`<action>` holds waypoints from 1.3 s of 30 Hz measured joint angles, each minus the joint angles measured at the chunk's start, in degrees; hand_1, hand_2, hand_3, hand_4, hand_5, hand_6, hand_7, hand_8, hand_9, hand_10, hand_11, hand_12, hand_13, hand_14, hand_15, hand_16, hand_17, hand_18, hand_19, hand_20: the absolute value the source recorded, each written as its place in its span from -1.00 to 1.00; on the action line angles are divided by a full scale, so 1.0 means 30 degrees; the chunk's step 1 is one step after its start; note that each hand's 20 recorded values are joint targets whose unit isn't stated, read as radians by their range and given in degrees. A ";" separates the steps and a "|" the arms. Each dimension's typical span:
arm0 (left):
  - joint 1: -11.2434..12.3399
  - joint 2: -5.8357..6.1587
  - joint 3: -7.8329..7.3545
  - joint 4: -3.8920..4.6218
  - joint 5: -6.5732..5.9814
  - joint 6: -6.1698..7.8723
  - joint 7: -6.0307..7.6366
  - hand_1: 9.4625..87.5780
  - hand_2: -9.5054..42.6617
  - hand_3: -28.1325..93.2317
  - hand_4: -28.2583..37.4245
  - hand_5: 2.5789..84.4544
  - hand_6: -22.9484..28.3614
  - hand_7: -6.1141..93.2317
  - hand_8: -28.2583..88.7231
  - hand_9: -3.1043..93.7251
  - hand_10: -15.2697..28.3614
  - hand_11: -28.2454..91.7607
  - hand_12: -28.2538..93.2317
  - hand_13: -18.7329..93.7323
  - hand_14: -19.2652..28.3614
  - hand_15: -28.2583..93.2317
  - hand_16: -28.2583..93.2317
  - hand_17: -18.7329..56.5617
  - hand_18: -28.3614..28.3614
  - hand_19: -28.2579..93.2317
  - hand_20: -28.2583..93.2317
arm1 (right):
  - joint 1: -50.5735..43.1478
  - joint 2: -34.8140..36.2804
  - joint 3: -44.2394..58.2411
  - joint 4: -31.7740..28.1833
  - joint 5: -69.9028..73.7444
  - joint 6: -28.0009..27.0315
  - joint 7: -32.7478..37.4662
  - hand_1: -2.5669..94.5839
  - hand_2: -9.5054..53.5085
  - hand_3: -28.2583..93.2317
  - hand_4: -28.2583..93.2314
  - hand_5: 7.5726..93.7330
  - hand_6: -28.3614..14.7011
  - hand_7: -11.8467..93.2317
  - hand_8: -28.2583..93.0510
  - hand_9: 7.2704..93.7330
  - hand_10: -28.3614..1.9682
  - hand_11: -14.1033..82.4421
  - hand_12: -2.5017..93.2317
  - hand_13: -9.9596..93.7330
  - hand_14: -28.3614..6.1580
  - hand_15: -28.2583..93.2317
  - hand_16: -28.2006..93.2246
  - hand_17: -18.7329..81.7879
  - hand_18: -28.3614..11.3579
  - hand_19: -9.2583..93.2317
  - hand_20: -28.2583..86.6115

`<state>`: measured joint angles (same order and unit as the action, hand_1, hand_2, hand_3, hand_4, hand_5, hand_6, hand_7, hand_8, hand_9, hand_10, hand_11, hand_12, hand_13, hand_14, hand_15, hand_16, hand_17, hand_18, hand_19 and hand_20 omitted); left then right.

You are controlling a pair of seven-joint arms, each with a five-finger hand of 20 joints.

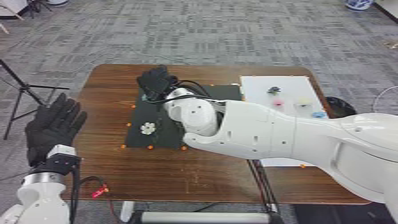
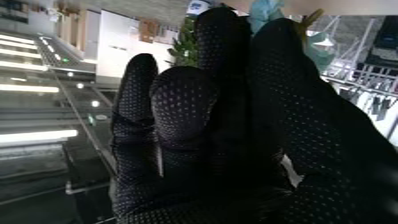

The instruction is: Arrange flowers

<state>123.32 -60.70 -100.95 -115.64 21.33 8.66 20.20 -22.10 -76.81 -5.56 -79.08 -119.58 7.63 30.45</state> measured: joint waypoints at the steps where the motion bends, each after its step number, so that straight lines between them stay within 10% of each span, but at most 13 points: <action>1: 0.0004 0.0004 0.0000 -0.0021 0.0014 -0.0037 0.0001 -0.54 -0.04 0.60 -1.00 -0.14 0.23 -0.76 -0.65 -0.35 0.34 -0.26 -0.41 -0.30 0.30 -0.29 -0.61 -0.63 0.44 -0.02 -0.41 | 0.0000 0.0000 -0.0013 0.0004 0.0018 -0.0125 0.0061 0.24 -1.00 0.56 -0.95 0.52 0.28 -0.14 -0.41 0.77 0.30 -0.49 -0.09 0.58 0.13 0.60 0.03 0.02 -0.61 0.60 0.08; 39: -0.0909 0.0496 0.0583 0.0108 -0.0631 -0.1161 0.0087 -0.53 -0.04 0.60 -1.00 -0.13 0.24 -0.75 -0.65 -0.34 0.34 -0.25 -0.41 -0.30 0.29 -0.28 -0.62 -0.64 0.45 -0.01 -0.41 | -0.0803 -0.0248 -0.0933 0.0320 0.0442 -0.0700 0.2313 0.22 -1.00 0.57 -0.96 0.41 0.22 -0.21 -0.48 0.67 0.32 -0.49 -0.12 0.53 0.09 0.60 0.03 -0.01 -0.65 0.59 0.08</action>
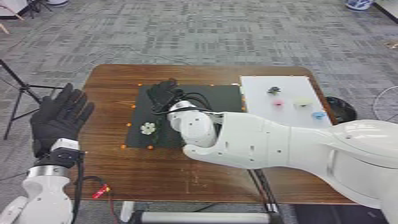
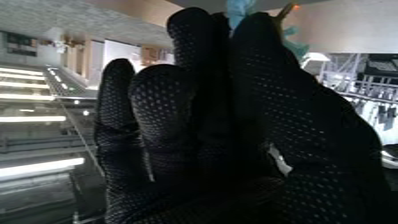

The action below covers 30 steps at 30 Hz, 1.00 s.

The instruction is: Arrange flowers

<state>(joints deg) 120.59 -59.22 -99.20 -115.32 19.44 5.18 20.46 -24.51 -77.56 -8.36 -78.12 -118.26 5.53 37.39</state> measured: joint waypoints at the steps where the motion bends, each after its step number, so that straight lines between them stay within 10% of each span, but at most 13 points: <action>1: 0.0014 0.0000 -0.0009 0.0000 -0.0028 -0.0012 0.0002 -0.53 -0.04 0.60 -1.00 -0.13 0.24 -0.75 -0.65 -0.34 0.34 -0.25 -0.41 -0.30 0.29 -0.28 -0.62 -0.64 0.45 -0.01 -0.41 | -0.0021 0.0000 0.0000 -0.0015 0.0000 0.0000 0.0076 0.21 -1.00 0.57 -0.96 0.41 0.22 -0.22 -0.48 0.67 0.32 -0.49 -0.12 0.52 0.08 0.60 0.03 -0.02 -0.65 0.59 0.08; 30: 0.0016 -0.0007 -0.0081 0.0003 -0.0276 0.0127 -0.0017 -0.55 -0.02 0.59 -1.00 -0.13 0.24 -0.75 -0.65 -0.34 0.34 -0.24 -0.41 -0.30 0.31 -0.26 -0.62 -0.65 0.46 0.00 -0.41 | -0.0870 0.0132 0.0808 -0.0097 0.0744 -0.0025 0.0745 0.06 -1.00 0.71 -0.95 0.19 0.18 -0.37 -0.72 0.27 -0.01 -0.27 -0.54 0.45 0.05 0.62 0.01 -0.06 -0.67 0.60 0.03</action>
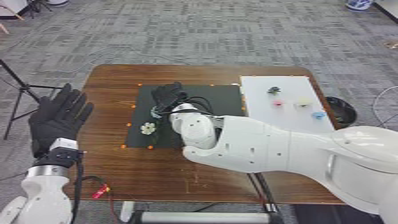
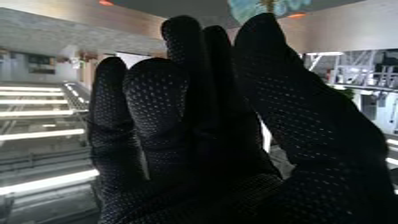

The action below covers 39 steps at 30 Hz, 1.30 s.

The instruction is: Arrange flowers

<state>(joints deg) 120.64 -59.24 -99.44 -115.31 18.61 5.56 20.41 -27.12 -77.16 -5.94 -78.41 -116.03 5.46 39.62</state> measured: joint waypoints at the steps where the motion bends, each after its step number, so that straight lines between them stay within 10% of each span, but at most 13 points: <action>1: 0.0027 -0.0004 -0.0019 -0.0001 -0.0023 0.0000 0.0000 -0.56 -0.01 0.58 -1.00 -0.13 0.24 -0.75 -0.65 -0.34 0.34 -0.24 -0.41 -0.30 0.31 -0.26 -0.62 -0.65 0.46 0.00 -0.41 | -0.0046 0.0026 0.0066 -0.0034 -0.0016 0.0004 -0.0018 0.05 -1.00 0.71 -0.95 0.16 0.18 -0.37 -0.73 0.23 0.00 -0.28 -0.56 0.44 0.04 0.62 0.00 -0.06 -0.67 0.60 0.03; 18: 0.0616 -0.0594 -0.0756 -0.0111 -0.0198 0.0313 -0.0851 -0.57 0.00 0.58 -1.00 -0.12 0.20 -0.76 -0.65 -0.34 0.30 -0.25 -0.41 -0.30 0.30 -0.27 -0.62 -0.64 0.46 0.00 -0.41 | -0.4183 0.2484 0.7444 -0.5310 0.0606 -0.0651 -0.3755 -0.05 -0.85 0.72 -0.93 0.12 0.18 -0.41 -0.73 0.19 0.03 -0.34 -0.62 0.40 -0.01 0.62 -0.07 -0.09 -0.65 0.59 0.02; 23: 0.0016 0.0018 -0.0036 0.0213 -0.0197 0.0690 -0.1389 -0.53 -0.03 0.58 -1.00 -0.09 0.17 -0.74 -0.65 -0.34 0.27 -0.24 -0.41 -0.31 0.27 -0.28 -0.62 -0.64 0.44 0.00 -0.41 | -0.6228 0.4849 1.0147 -0.8023 -0.0776 0.1092 -0.4970 -0.06 -0.84 0.71 -0.93 0.13 0.19 -0.41 -0.73 0.20 0.01 -0.35 -0.62 0.41 0.00 0.56 -0.09 -0.09 -0.65 0.57 0.02; 39: -0.3013 0.2085 0.1473 0.1036 0.0269 0.1153 -0.2553 -0.53 -0.03 0.58 -1.00 -0.11 0.19 -0.76 -0.65 -0.38 0.27 -0.25 -0.42 -0.34 0.22 -0.30 -0.63 -0.64 0.43 -0.01 -0.42 | -1.5165 1.1741 2.1325 -1.1876 -0.0991 -0.1858 -0.1977 -0.05 -0.87 0.70 -0.91 0.14 0.18 -0.43 -0.72 0.19 -0.03 -0.38 -0.62 0.39 0.03 0.44 -0.10 -0.12 -0.63 0.49 -0.01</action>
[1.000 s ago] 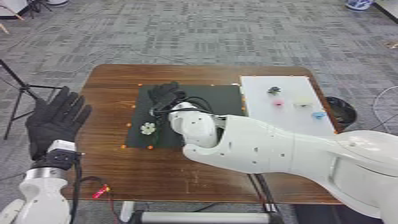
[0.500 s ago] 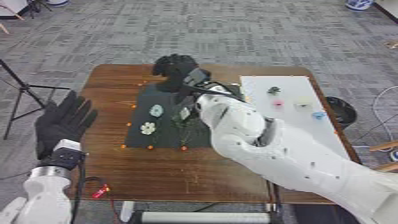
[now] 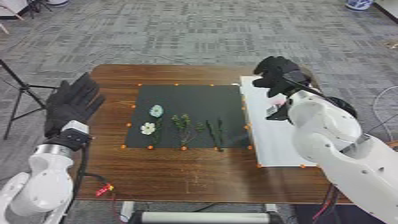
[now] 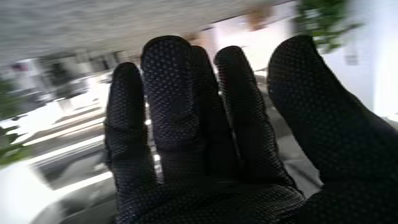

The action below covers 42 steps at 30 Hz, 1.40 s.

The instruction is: Arrange flowers

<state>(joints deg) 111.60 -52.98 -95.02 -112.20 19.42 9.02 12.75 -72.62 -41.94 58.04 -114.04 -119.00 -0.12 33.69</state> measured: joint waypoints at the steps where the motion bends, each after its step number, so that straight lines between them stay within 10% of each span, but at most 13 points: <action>1: -0.0199 0.0013 0.0188 0.0062 0.0008 0.0005 0.0000 -0.53 -0.03 0.58 -1.00 -0.11 0.19 -0.76 -0.65 -0.38 0.27 -0.25 -0.42 -0.34 0.22 -0.30 -0.63 -0.64 0.43 -0.01 -0.42 | -0.0680 0.0275 0.0652 -0.0124 -0.0032 0.0103 0.0134 -0.05 -0.87 0.71 -0.91 0.14 0.18 -0.43 -0.72 0.18 -0.03 -0.39 -0.62 0.39 0.03 0.44 -0.10 -0.12 -0.63 0.49 -0.01; 11: -0.0798 -0.0078 0.0859 0.0267 -0.0056 -0.0048 -0.0059 -0.50 0.08 0.37 -1.00 -0.17 0.20 -0.80 -0.64 -0.44 0.26 -0.31 -0.42 -0.39 0.19 -0.38 -0.61 -0.66 0.42 -0.05 -0.43 | -0.4465 0.1338 0.3054 0.0592 -0.1135 -0.1327 0.2076 0.02 -0.97 0.70 -0.95 0.12 0.20 -0.44 -0.72 0.12 0.07 -0.42 -0.64 0.41 0.11 0.43 -0.02 -0.12 -0.63 0.50 -0.01; 21: -0.1938 0.0003 0.1826 0.1352 -0.0098 -0.0296 -0.0358 -0.55 0.05 0.46 -1.00 -0.17 0.21 -0.80 -0.63 -0.44 0.25 -0.31 -0.40 -0.39 0.18 -0.40 -0.59 -0.66 0.41 -0.06 -0.42 | -0.6459 0.1381 0.4413 0.2354 -0.4197 -0.0213 0.2151 0.03 -1.00 0.71 -0.96 0.10 0.20 -0.44 -0.72 0.09 0.07 -0.45 -0.64 0.41 0.12 0.43 0.01 -0.10 -0.62 0.51 -0.01; 42: -0.2273 -0.0561 0.1736 0.0515 0.0488 -0.0442 -0.0621 -0.53 0.02 0.48 -1.00 -0.18 0.21 -0.80 -0.63 -0.45 0.26 -0.31 -0.40 -0.39 0.20 -0.39 -0.59 -0.66 0.42 -0.06 -0.42 | -0.4116 0.1617 0.2316 0.4092 -0.3056 -0.1102 0.3222 0.12 -1.00 0.68 -0.98 0.07 0.19 -0.45 -0.72 0.01 0.08 -0.46 -0.67 0.41 0.20 0.43 0.05 -0.08 -0.63 0.57 0.01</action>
<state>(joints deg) 104.78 -54.66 -89.82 -110.65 20.88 7.69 10.89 -84.96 -37.09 64.99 -101.77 -128.17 -3.43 43.36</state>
